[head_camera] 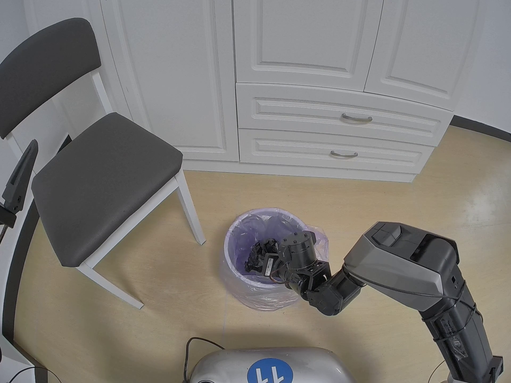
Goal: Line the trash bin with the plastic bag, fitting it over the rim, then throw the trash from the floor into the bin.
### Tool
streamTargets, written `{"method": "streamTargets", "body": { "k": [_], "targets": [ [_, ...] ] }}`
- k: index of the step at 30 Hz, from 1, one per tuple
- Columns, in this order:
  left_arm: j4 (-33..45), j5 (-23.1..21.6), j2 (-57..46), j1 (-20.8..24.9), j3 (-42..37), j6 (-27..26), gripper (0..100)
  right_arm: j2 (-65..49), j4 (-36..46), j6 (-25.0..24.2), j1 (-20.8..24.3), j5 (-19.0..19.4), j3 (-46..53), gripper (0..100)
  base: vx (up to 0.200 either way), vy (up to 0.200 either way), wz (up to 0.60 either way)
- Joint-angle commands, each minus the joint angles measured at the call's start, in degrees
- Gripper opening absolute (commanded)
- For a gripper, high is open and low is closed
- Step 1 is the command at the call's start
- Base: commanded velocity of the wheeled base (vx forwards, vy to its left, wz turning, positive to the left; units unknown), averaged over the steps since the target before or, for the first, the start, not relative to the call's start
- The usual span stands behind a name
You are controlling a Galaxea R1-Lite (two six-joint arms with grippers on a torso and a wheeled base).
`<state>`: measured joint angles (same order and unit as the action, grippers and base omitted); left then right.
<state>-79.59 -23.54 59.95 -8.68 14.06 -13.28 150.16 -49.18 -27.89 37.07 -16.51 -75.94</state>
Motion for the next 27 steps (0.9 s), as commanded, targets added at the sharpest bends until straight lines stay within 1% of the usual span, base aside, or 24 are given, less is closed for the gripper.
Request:
{"method": "streamTargets", "body": {
  "k": [1,2,11,18,21,24,27],
  "targets": [
    [-0.04,-0.01,0.16,-0.02,0.01,0.00,100,0.57,-0.39,-0.06,0.19,-0.11,0.09,0,0.000,0.000,0.00],
    [-0.04,-0.01,0.16,-0.02,0.01,0.00,100,0.57,-0.57,-0.06,0.19,-0.19,0.09,100,0.000,0.000,0.00],
    [-0.04,-0.01,0.08,-0.02,0.01,0.00,100,-0.22,-0.75,-0.15,0.37,-0.19,0.53,100,0.000,0.000,0.00],
    [-0.04,-0.01,-0.01,-0.02,0.01,0.00,100,-4.44,-0.75,0.03,0.37,-0.54,1.76,100,0.000,0.000,0.00],
    [-0.04,-0.01,0.08,-0.02,-0.08,0.00,100,-7.52,-0.83,0.82,-0.16,-0.72,3.16,100,0.000,0.000,0.00],
    [-0.04,-0.10,0.25,0.07,-0.70,-0.08,100,-12.61,-0.83,3.46,-0.42,-1.25,6.41,100,0.000,0.000,0.00],
    [-0.04,-0.01,0.69,0.86,-0.78,-0.44,100,-18.68,-0.83,8.38,-1.48,-2.04,10.72,100,0.000,0.000,0.00]
  ]
}}
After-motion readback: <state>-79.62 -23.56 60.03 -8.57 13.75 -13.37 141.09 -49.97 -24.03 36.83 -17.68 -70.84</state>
